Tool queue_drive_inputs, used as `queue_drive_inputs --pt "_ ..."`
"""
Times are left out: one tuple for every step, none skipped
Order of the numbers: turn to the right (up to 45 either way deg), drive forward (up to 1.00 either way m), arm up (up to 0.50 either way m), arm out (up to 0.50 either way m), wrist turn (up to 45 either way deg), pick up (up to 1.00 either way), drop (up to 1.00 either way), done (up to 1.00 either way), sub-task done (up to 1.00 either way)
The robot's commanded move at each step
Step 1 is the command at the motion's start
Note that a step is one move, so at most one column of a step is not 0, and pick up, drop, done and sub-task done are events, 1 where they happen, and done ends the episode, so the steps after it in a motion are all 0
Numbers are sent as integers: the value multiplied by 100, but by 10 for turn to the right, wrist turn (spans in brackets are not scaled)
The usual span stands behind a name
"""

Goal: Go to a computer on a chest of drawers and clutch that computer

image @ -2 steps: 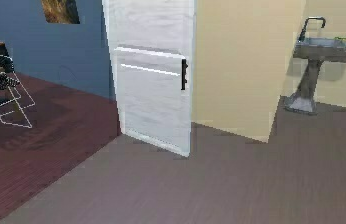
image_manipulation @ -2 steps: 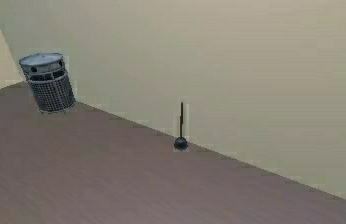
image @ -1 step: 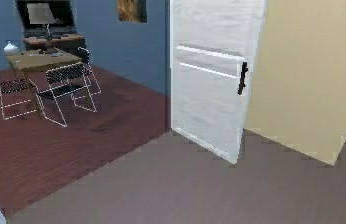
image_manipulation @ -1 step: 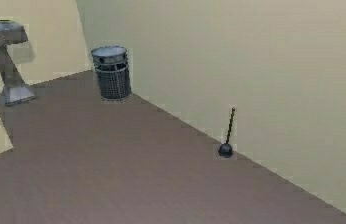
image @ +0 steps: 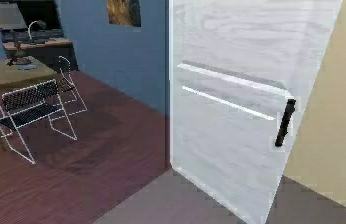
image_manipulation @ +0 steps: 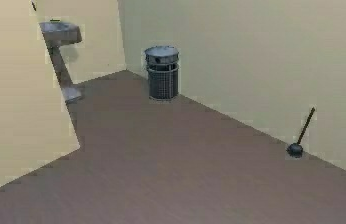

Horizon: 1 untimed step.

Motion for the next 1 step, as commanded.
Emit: queue_drive_inputs --pt "-450 0 0 0 0 0 0 0 0"
